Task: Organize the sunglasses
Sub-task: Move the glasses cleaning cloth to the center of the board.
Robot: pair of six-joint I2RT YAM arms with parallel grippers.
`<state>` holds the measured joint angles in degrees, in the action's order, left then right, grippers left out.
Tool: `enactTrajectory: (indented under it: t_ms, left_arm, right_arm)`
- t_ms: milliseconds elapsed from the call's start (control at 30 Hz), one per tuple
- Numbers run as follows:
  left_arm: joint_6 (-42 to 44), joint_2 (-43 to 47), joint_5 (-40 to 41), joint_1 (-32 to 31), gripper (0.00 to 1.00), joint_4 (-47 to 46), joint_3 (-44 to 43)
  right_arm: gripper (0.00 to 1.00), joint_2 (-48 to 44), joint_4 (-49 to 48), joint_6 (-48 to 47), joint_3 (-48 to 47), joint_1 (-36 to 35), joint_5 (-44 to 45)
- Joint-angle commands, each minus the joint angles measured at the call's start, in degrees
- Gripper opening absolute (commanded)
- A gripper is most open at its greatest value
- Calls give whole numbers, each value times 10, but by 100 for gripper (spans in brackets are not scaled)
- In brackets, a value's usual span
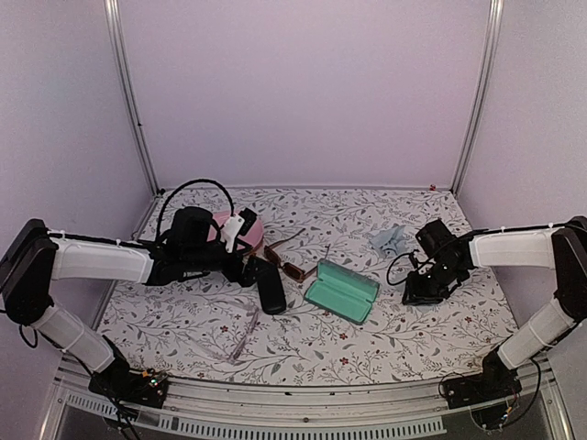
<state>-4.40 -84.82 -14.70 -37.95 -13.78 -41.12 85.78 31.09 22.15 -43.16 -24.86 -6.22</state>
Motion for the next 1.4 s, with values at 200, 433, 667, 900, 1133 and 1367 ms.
enactTrajectory:
  t_ms: [200,433,667,900,1133,1367]
  left_arm:
    - [-6,1,-11,6,99,2,-7]
    - [-10,3,-12,5,98,-2,-4]
    - [-12,-1,-16,4,98,-7,-4]
    - [-14,-6,-21,5,98,-8,-7]
    - [-16,-9,-24,4,98,-10,-10]
    - [-13,-12,-23,3,98,-7,-10]
  right_arm:
    - [34,0,13,25,6,-12,37]
    - [23,7,1,27,16,-13,21]
    - [11,0,-1,34,24,-28,15]
    - [4,-37,-3,43,33,-42,-15]
    - [14,-48,9,48,22,-42,9]
    - [26,-32,15,52,24,-42,31]
